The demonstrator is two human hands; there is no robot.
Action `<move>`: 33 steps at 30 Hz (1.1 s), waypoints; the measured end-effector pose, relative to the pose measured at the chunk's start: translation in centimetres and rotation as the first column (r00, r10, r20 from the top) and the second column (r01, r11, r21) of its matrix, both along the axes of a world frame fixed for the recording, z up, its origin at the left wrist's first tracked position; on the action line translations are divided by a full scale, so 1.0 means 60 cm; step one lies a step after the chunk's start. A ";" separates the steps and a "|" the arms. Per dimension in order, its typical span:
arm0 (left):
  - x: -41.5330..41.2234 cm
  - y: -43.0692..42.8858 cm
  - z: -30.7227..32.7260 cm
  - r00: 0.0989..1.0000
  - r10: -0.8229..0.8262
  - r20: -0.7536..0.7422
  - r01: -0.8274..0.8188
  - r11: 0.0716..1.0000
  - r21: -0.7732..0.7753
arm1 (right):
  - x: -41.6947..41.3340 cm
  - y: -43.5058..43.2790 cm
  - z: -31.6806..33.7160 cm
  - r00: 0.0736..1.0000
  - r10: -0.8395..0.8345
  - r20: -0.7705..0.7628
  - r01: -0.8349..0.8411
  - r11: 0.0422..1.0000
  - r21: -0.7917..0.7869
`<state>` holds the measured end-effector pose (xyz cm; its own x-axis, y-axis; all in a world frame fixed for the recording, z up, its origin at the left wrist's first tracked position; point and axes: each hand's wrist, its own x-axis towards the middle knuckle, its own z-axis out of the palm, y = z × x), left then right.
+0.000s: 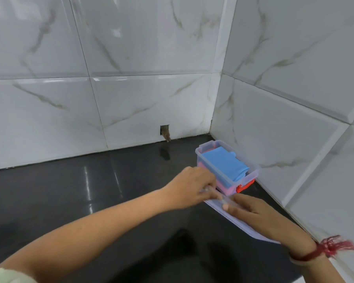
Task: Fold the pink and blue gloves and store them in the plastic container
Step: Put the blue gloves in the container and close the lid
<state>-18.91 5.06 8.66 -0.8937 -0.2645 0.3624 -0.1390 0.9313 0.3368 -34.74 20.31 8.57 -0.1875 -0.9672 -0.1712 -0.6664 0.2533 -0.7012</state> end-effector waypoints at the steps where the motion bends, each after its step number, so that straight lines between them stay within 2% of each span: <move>1: -0.002 -0.011 0.010 0.998 0.046 -0.038 -0.043 0.996 0.076 | -0.001 -0.004 0.000 0.996 0.001 -0.091 -0.002 1.000 -0.015; 3: -0.011 -0.032 0.025 0.981 0.140 -0.130 -0.109 0.969 0.220 | -0.003 -0.019 0.000 0.932 -0.052 -0.358 0.027 0.997 -0.075; 4: -0.017 -0.043 0.031 0.966 0.191 -0.176 -0.134 0.947 0.291 | -0.003 -0.028 0.001 0.903 -0.110 -0.414 0.057 0.989 -0.137; 5: -0.025 -0.055 0.036 0.947 0.240 -0.215 -0.150 0.919 0.365 | -0.005 -0.038 0.001 0.903 -0.156 -0.400 0.081 0.977 -0.199; 7: -0.044 -0.081 0.045 0.910 0.318 -0.265 -0.157 0.858 0.490 | -0.011 -0.057 0.007 0.941 -0.196 -0.276 0.110 0.948 -0.298; 10: -0.068 -0.120 0.046 0.890 0.367 -0.273 -0.144 0.791 0.594 | -0.041 -0.087 0.015 0.947 -0.271 -0.170 0.179 0.890 -0.419; 14: -0.090 -0.160 0.008 0.865 0.440 -0.242 -0.190 0.733 0.654 | -0.109 -0.133 0.015 0.942 -0.331 -0.049 0.278 0.856 -0.437; 18: -0.126 -0.180 -0.025 0.835 0.529 -0.151 -0.265 0.628 0.731 | -0.167 -0.183 -0.004 0.883 -0.430 -0.188 0.321 0.845 -0.428; 22: -0.164 -0.201 -0.055 0.787 0.614 -0.062 -0.375 0.555 0.743 | -0.202 -0.222 -0.025 0.829 -0.473 -0.300 0.346 0.853 -0.391; 33: -0.210 -0.223 -0.102 0.716 0.696 0.046 -0.598 0.578 0.555 | -0.206 -0.254 -0.056 0.666 -0.505 -0.549 0.368 0.862 -0.348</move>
